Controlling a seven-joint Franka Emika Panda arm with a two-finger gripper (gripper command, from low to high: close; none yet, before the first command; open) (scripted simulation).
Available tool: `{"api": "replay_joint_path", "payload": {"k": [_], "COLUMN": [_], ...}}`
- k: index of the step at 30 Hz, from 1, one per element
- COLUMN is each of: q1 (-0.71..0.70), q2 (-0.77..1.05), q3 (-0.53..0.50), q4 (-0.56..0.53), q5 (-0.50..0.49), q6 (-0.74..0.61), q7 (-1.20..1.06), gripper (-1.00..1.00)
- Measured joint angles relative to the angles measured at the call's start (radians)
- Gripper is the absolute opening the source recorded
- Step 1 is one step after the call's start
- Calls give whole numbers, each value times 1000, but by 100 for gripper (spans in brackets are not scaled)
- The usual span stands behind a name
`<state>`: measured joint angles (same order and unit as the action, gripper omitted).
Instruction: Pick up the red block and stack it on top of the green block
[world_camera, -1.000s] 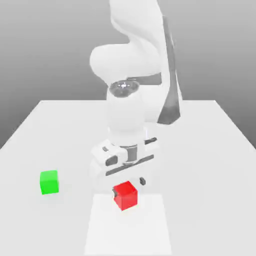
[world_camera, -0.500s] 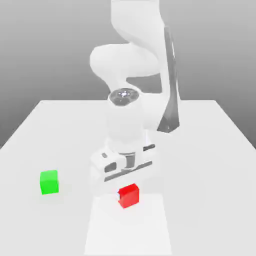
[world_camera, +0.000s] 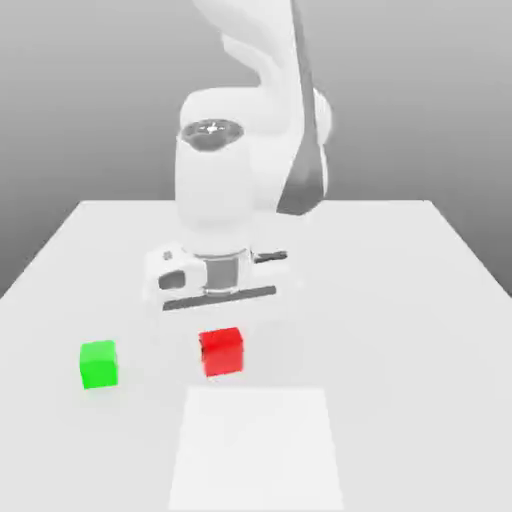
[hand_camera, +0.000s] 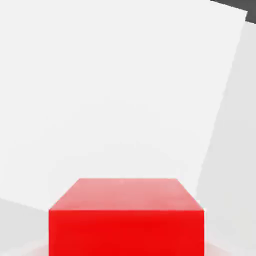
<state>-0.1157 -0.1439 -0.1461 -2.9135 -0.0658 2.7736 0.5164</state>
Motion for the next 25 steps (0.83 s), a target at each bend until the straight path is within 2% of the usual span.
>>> {"api": "replay_joint_path", "payload": {"k": [14,21,22,25], "q1": [-362,-341,-345,-345], "q2": [-50,150,184,184], "q3": [-135,-136,-125,-125], "q4": [41,51,52,52], "q5": [-53,95,126,126], "q6": [-90,96,127,127], "q7": [523,441,419,419], "gripper": [-100,-100,100,100]}}
